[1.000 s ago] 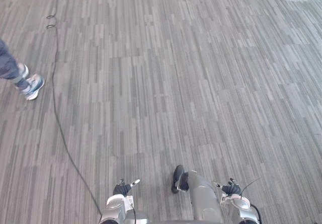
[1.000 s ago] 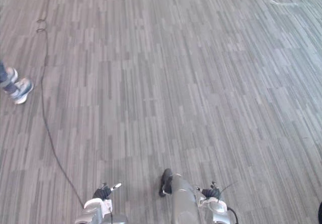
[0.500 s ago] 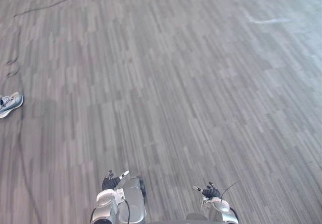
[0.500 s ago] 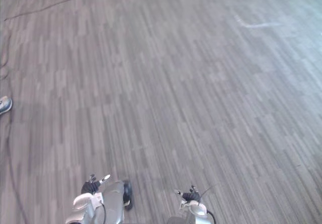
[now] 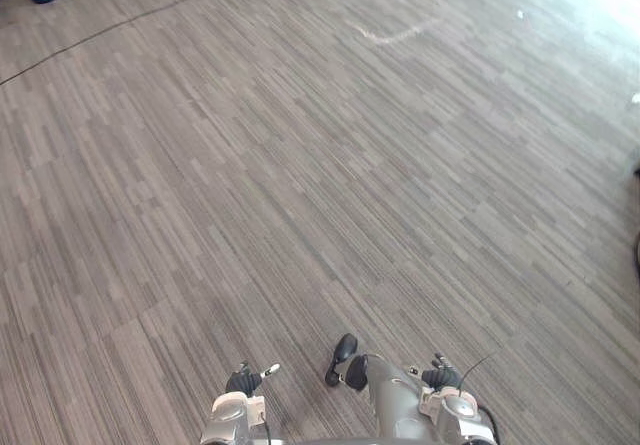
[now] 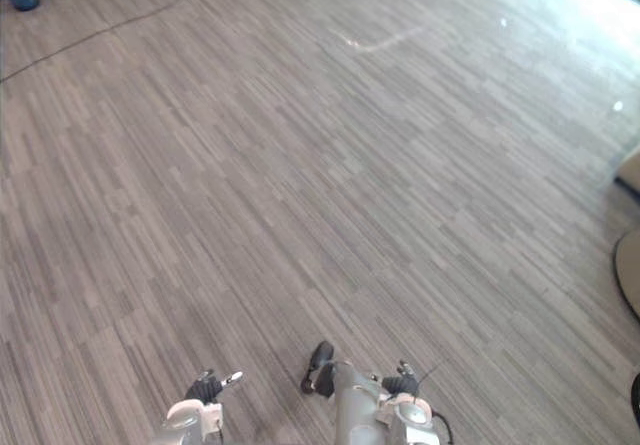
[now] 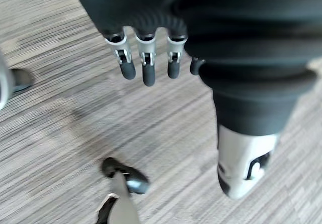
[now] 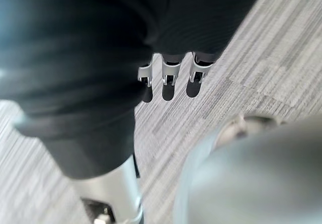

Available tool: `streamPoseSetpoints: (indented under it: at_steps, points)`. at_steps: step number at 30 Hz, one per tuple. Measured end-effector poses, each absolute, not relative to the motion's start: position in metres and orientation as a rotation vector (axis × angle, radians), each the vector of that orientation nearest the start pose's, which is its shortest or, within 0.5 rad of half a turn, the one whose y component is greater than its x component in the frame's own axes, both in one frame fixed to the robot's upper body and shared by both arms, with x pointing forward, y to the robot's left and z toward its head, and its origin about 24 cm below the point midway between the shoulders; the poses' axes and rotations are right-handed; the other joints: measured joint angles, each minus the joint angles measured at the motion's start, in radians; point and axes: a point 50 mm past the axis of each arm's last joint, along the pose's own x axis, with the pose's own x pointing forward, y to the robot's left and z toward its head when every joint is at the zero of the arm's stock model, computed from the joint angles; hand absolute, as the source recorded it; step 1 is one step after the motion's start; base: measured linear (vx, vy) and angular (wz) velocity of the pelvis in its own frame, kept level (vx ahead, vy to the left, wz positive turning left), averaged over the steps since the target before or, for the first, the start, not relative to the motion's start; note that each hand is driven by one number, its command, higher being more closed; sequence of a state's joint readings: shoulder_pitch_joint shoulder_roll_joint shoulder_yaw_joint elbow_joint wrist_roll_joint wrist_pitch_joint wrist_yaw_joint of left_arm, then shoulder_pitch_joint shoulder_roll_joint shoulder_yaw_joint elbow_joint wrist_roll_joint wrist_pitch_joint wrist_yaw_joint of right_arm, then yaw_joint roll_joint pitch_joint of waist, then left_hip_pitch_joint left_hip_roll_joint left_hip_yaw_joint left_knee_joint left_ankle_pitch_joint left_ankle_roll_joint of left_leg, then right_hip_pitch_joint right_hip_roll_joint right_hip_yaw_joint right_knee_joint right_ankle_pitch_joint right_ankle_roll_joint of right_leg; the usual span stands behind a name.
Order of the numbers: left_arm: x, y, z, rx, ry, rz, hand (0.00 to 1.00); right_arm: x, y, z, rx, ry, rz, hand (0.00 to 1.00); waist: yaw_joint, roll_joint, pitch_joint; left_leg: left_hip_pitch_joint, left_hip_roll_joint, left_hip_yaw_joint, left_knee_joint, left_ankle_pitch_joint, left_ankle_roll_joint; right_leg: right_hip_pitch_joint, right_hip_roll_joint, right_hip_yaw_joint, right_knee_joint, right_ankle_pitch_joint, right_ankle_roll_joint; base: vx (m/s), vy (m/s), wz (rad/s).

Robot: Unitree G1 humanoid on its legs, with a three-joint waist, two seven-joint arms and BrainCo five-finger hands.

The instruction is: Pick up cushions and gather them together orderly.

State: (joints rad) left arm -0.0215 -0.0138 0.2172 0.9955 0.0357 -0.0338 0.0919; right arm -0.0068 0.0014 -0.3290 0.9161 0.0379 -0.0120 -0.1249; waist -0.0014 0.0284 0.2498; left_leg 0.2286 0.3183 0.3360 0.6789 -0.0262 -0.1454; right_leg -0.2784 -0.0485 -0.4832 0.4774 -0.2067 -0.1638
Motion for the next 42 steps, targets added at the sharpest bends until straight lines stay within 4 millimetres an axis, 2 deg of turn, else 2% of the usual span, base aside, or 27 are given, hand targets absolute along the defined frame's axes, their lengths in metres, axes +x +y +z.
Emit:
streamPoseSetpoints:
  at_steps: [2,3,5,7,11,12,13,14,15,16,18,19,20,22,24,26,28,29,30,31,32,33,34,35,37,39,42]
  points:
    - [0.146,0.175,-0.145,-0.054,0.934,0.258,0.0,0.146,-0.201,-0.139,0.123,0.907,-0.429,0.0,0.009,0.007,0.001,-0.127,0.044,-0.039,0.286,-0.049,0.01,0.083,0.052,0.037,-0.056,-0.016,-0.011,0.41,-0.063,-0.67]
    - [0.149,0.178,-0.142,-0.061,0.909,0.269,0.0,0.146,-0.194,-0.141,0.113,0.918,-0.396,0.0,0.018,-0.003,0.006,-0.232,0.036,-0.071,0.399,-0.139,0.026,0.19,0.085,0.079,-0.123,-0.041,-0.018,0.47,-0.061,-0.78]
    - [0.152,0.181,-0.139,-0.056,0.883,0.278,0.0,0.145,-0.187,-0.142,0.11,0.928,-0.368,0.0,0.026,-0.019,0.008,-0.331,0.017,-0.064,0.37,-0.202,0.055,0.275,0.102,0.13,-0.181,-0.054,-0.006,0.42,-0.031,-0.82]
    - [0.158,0.185,-0.132,-0.056,0.827,0.29,0.0,0.146,-0.179,-0.143,0.104,0.936,-0.334,0.0,0.061,-0.03,0.002,-0.481,-0.034,-0.074,0.211,-0.239,0.077,0.366,0.112,0.219,-0.24,-0.071,0.016,0.45,0.035,-1.08]
    - [0.152,0.189,-0.133,-0.094,0.82,0.343,0.0,0.146,-0.17,-0.143,0.112,0.942,-0.312,0.0,0.077,-0.028,0.001,-0.578,-0.124,-0.099,-0.192,-0.184,0.066,0.475,0.094,0.348,-0.28,-0.122,0.073,0.54,0.186,-1.04]
    - [0.145,0.192,-0.135,-0.094,0.837,0.36,0.0,0.146,-0.167,-0.144,0.102,0.947,-0.293,0.0,0.089,-0.032,-0.007,-0.595,-0.142,-0.102,-0.292,-0.121,0.065,0.502,0.085,0.395,-0.288,-0.154,0.095,0.49,0.239,-1.11]
    - [0.142,0.198,-0.134,-0.104,0.83,0.385,0.0,0.143,-0.163,-0.146,0.108,0.966,-0.287,0.0,0.118,-0.056,-0.026,-0.584,-0.158,-0.107,-0.281,-0.041,0.081,0.517,0.063,0.441,-0.297,-0.172,0.106,0.82,0.38,-1.37]
    - [0.141,0.203,-0.134,-0.094,0.828,0.397,0.0,0.135,-0.155,-0.151,0.111,1.002,-0.264,0.0,0.127,-0.091,-0.06,-0.578,-0.185,-0.114,-0.258,-0.03,0.108,0.52,0.035,0.492,-0.283,-0.168,0.107,0.85,0.399,-1.07]
    - [0.14,0.205,-0.134,-0.094,0.83,0.403,0.0,0.135,-0.155,-0.15,0.097,0.999,-0.253,0.0,0.127,-0.109,-0.072,-0.572,-0.195,-0.1,-0.224,-0.068,0.147,0.502,0.01,0.501,-0.224,-0.151,0.137,0.88,0.396,-0.74]
    - [0.138,0.208,-0.135,-0.087,0.839,0.408,0.0,0.135,-0.153,-0.15,0.094,0.996,-0.252,0.0,0.128,-0.121,-0.079,-0.548,-0.192,-0.069,-0.202,-0.1,0.155,0.478,-0.007,0.509,-0.128,-0.136,0.164,0.72,0.339,-0.64]
    - [0.135,0.211,-0.139,-0.073,0.875,0.409,0.0,0.135,-0.157,-0.15,0.084,0.987,-0.26,0.0,0.114,-0.123,-0.074,-0.429,-0.209,-0.027,-0.211,-0.188,0.164,0.32,-0.051,0.493,0.299,-0.016,0.313,0.67,0.314,-0.53]
    - [0.134,0.211,-0.14,-0.071,0.892,0.407,0.0,0.135,-0.158,-0.15,0.08,0.988,-0.262,0.0,0.105,-0.117,-0.067,-0.391,-0.214,-0.024,-0.218,-0.209,0.164,0.287,-0.067,0.475,0.393,-0.014,0.315,0.74,0.266,-0.31]
    - [0.13,0.206,-0.145,-0.071,0.936,0.391,0.0,0.135,-0.161,-0.148,0.073,0.973,-0.262,0.0,0.09,-0.095,-0.052,-0.253,-0.221,-0.009,-0.254,-0.264,0.164,0.214,-0.103,0.4,0.559,-0.033,0.282,0.61,0.171,-0.23]
    - [0.129,0.202,-0.147,-0.064,0.951,0.369,0.0,0.137,-0.162,-0.146,0.068,0.947,-0.26,0.0,0.075,-0.083,-0.059,-0.153,-0.221,0.01,-0.315,-0.291,0.159,0.127,-0.136,0.298,0.565,-0.063,0.231,0.53,0.119,-0.21]
    - [0.131,0.197,-0.148,-0.05,0.962,0.333,0.0,0.146,-0.163,-0.141,0.069,0.905,-0.258,0.0,0.057,-0.079,-0.056,-0.042,-0.221,0.026,-0.414,-0.304,0.141,-0.027,-0.159,0.15,0.381,-0.078,0.189,0.56,0.084,-0.04]
    - [0.131,0.194,-0.149,-0.032,0.969,0.308,0.0,0.15,-0.165,-0.14,0.064,0.898,-0.262,0.0,0.051,-0.076,-0.055,0.032,-0.224,0.039,-0.478,-0.304,0.14,-0.07,-0.142,0.087,0.195,-0.043,0.184,0.54,0.018,0.03]
    - [0.132,0.19,-0.149,-0.011,0.975,0.27,0.0,0.151,-0.168,-0.139,0.066,0.895,-0.271,0.0,0.04,-0.078,-0.052,0.146,-0.239,0.027,-0.542,-0.309,0.13,-0.093,-0.074,0.074,-0.135,0.106,0.165,0.79,-0.048,0.2]
    - [0.131,0.189,-0.15,-0.01,0.977,0.269,0.0,0.151,-0.169,-0.139,0.064,0.897,-0.272,0.0,0.04,-0.078,-0.053,0.164,-0.242,0.022,-0.54,-0.311,0.125,-0.093,-0.063,0.079,-0.157,0.13,0.145,0.94,-0.089,0.25]
    - [0.13,0.184,-0.151,-0.021,0.987,0.258,0.0,0.154,-0.175,-0.137,0.048,0.884,-0.274,0.0,0.024,-0.058,-0.052,0.209,-0.229,-0.006,-0.52,-0.317,0.11,-0.09,-0.051,0.124,-0.095,0.249,0.03,0.8,-0.106,0.16]
    - [0.127,0.176,-0.153,-0.04,0.997,0.249,0.0,0.158,-0.18,-0.135,0.04,0.874,-0.278,0.0,0.022,-0.02,-0.063,0.196,-0.193,-0.037,-0.437,-0.276,0.043,-0.109,-0.057,0.114,0.031,0.143,0.032,0.78,-0.125,0.17]
    - [0.128,0.174,-0.153,-0.041,0.996,0.243,0.0,0.158,-0.181,-0.134,0.04,0.87,-0.278,0.0,0.019,-0.016,-0.064,0.182,-0.183,-0.052,-0.395,-0.26,0.027,-0.108,-0.057,0.113,0.051,0.119,0.035,0.74,-0.166,0.02]
    - [0.13,0.17,-0.152,-0.046,0.989,0.238,0.0,0.161,-0.184,-0.133,0.032,0.864,-0.283,0.0,0.009,0.008,-0.061,0.1,-0.149,-0.103,-0.188,-0.185,0.02,-0.082,-0.045,0.111,0.077,0.06,0.036,0.58,-0.141,-0.08]
    - [0.131,0.169,-0.152,-0.06,0.987,0.247,0.0,0.164,-0.187,-0.132,0.023,0.857,-0.28,0.0,0.006,0.034,-0.046,0.007,-0.109,-0.141,0.024,-0.047,-0.008,-0.033,-0.014,0.113,0.055,0.029,0.038,0.85,-0.151,-0.37]
    - [0.134,0.168,-0.15,-0.081,0.97,0.264,0.0,0.166,-0.186,-0.132,0.022,0.87,-0.278,0.0,0.011,0.057,-0.024,-0.114,-0.038,-0.147,0.302,-0.058,-0.008,0.08,0.042,0.132,-0.009,0.005,0.03,0.8,-0.082,-0.46]
    - [0.139,0.178,-0.145,-0.068,0.932,0.287,0.0,0.16,-0.174,-0.137,0.05,0.904,-0.26,0.0,0.027,0.027,-0.004,-0.216,-0.02,-0.121,0.41,-0.17,0.035,0.238,0.064,0.17,-0.092,-0.024,0.037,0.64,-0.042,-0.45]
    - [0.143,0.184,-0.141,-0.054,0.897,0.298,0.0,0.155,-0.164,-0.141,0.063,0.928,-0.238,0.0,0.041,-0.014,-0.014,-0.348,-0.033,-0.094,0.336,-0.231,0.076,0.339,0.064,0.212,-0.179,-0.05,0.05,0.6,-0.006,-0.5]
    - [0.145,0.19,-0.137,-0.075,0.86,0.339,0.0,0.152,-0.161,-0.142,0.06,0.944,-0.236,0.0,0.066,-0.012,-0.012,-0.522,-0.101,-0.14,0.043,-0.248,0.104,0.455,0.043,0.291,-0.245,-0.096,0.099,0.57,0.118,-0.63]
